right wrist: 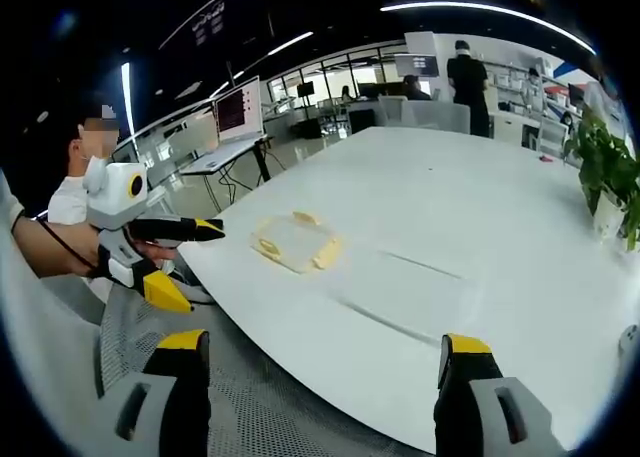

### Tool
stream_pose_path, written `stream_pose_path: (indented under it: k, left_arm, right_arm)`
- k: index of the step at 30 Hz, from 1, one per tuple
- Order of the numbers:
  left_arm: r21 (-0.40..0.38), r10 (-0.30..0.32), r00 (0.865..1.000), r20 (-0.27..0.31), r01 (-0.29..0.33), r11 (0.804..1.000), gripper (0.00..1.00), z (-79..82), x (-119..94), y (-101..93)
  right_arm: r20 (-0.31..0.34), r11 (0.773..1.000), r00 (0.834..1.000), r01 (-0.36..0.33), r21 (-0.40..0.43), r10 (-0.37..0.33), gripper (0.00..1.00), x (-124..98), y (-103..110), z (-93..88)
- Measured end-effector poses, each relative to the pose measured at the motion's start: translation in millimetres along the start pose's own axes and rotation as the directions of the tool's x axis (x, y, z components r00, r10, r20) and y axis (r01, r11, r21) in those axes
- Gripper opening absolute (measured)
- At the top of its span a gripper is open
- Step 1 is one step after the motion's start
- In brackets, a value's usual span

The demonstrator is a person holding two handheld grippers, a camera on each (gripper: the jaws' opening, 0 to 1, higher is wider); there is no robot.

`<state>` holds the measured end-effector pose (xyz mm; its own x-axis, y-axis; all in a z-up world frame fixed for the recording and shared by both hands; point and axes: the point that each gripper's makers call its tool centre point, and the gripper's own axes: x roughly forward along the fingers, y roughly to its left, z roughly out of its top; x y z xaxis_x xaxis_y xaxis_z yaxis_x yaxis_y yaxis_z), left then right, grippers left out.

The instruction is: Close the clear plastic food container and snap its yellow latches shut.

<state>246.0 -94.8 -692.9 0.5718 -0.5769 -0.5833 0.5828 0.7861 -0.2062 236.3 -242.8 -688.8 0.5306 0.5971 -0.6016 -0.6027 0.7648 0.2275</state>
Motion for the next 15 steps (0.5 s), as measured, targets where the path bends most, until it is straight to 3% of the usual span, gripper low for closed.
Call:
stream_pose_path:
  k: [15]
  left_arm:
    - [-0.001,-0.006,1.000,-0.001,0.006,1.000,0.99,-0.1,0.3,-1.1]
  right_arm:
    - [-0.003,1.000,1.000,-0.007,0.005,0.007,0.95,0.0,0.5,-0.7]
